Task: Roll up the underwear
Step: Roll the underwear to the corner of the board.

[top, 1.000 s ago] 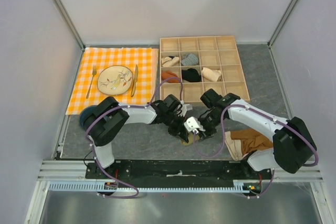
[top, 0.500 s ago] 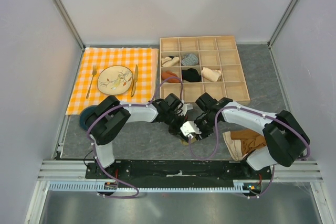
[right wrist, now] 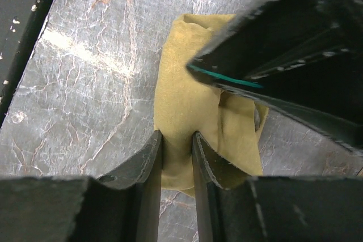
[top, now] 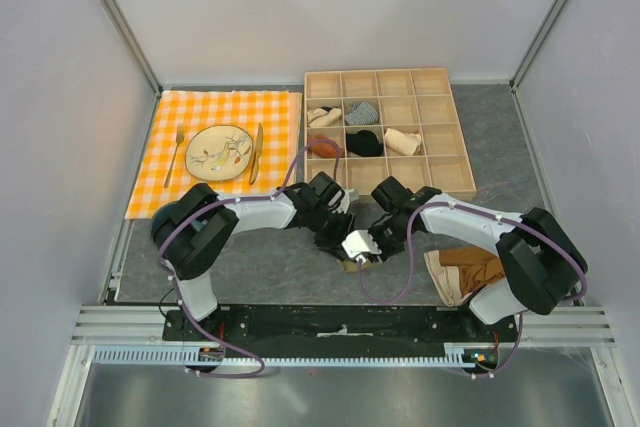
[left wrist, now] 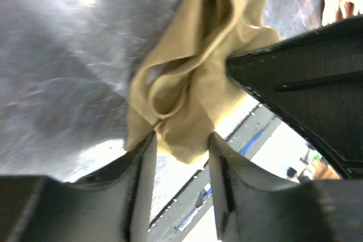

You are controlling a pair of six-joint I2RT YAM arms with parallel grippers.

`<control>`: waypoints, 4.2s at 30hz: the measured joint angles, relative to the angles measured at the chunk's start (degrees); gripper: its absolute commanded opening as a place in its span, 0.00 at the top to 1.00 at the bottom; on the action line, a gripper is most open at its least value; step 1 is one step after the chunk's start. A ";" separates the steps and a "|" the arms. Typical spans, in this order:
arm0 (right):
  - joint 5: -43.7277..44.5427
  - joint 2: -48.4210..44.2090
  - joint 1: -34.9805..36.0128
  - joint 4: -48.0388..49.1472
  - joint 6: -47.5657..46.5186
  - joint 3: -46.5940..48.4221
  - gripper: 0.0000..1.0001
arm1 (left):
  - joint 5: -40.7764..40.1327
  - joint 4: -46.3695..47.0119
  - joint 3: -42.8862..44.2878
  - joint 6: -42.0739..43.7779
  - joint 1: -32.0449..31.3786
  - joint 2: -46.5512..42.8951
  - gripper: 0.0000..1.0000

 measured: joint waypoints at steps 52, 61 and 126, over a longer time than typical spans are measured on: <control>-3.89 1.86 -0.37 -5.01 9.31 5.95 0.41 | 2.14 11.26 -8.55 -2.78 -0.55 -3.15 0.98; -8.11 1.42 -3.89 -6.73 15.74 10.34 0.28 | 2.10 11.15 -8.48 -3.89 -0.48 -3.04 0.98; -0.04 2.16 1.16 4.70 9.07 1.01 0.74 | -11.50 6.23 -10.97 -3.06 3.61 -15.45 0.54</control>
